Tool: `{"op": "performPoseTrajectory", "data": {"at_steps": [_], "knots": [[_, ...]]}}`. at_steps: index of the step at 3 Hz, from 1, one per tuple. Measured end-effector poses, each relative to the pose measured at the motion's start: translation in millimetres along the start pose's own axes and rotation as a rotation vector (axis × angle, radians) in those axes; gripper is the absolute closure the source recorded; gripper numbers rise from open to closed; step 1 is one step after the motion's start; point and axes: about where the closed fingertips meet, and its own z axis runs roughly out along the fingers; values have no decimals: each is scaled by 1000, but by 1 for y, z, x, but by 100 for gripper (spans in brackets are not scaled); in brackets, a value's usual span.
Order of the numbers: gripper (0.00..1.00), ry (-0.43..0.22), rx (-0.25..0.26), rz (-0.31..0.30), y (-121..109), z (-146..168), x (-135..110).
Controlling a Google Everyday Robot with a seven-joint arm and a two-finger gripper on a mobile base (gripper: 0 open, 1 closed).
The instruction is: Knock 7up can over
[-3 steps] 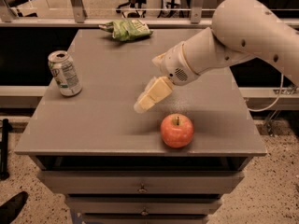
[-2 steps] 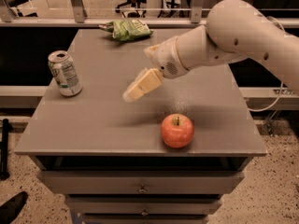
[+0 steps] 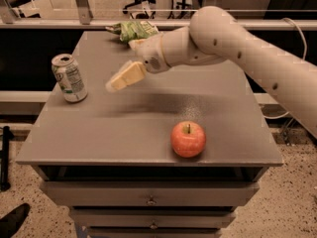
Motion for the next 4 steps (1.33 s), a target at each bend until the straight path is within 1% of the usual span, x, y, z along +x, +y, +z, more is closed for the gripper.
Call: {"op": "performPoseTrajectory", "data": {"at_steps": [1,2,3,4], "knots": [[0,-48,-61,13,0,39,-6],[0,-94,-126,16,7,74,-14],[0,-134,-168,19,12,101,-20],[0,-176,-188,29,15,118,-24]]}}
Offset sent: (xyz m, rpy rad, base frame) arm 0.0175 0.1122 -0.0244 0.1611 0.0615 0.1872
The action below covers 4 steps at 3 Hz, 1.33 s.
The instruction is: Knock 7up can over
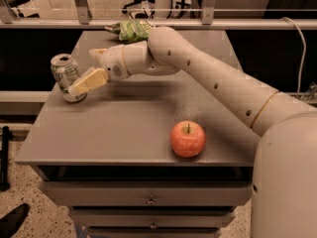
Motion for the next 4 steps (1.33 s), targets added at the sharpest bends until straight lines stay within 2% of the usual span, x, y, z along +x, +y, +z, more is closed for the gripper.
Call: {"op": "performPoseTrajectory", "data": {"at_steps": [1,2,3,4], "knots": [[15,-33,8,12,0,4,-2],[38,-60,50,27,-4,-13,-2],[69,-58,118,37,-11,-47,-1],[92,-20,181,26,-15,-81,-6]]}}
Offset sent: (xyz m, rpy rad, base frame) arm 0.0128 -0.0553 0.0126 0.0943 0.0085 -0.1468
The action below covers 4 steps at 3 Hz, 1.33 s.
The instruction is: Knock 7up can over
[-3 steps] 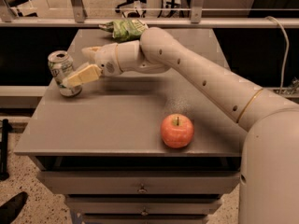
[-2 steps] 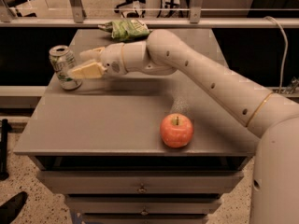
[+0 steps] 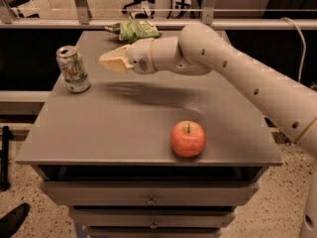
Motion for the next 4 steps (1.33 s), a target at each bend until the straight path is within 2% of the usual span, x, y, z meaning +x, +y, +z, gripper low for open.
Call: {"op": "performPoseTrajectory", "data": {"at_steps": [1,2,4], "knots": [[83,61,55,-13,-13,-40,-3],[59,33,2,-6,-13,-36,-1],[13,4,-120,-6,-7,4,0]]}}
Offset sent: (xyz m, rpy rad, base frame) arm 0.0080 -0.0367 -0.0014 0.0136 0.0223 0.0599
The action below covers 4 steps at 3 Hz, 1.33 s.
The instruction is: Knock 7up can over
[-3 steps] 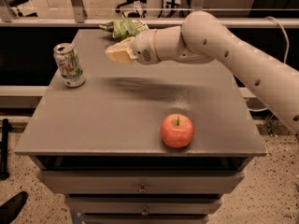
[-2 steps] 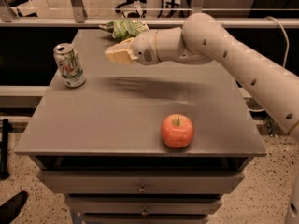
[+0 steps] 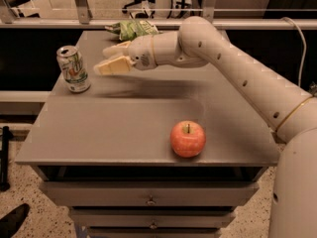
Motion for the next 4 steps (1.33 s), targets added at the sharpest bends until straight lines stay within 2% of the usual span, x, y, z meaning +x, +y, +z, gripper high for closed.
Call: {"op": "performPoseTrajectory", "data": {"at_steps": [1,2,3,4], "knots": [[0,11,-76,-12,6,30,-6],[0,22,-128,-21,13,52,-12],[0,22,-182,-13,26,84,-8],[9,16,-209,2,32,106,0]]}}
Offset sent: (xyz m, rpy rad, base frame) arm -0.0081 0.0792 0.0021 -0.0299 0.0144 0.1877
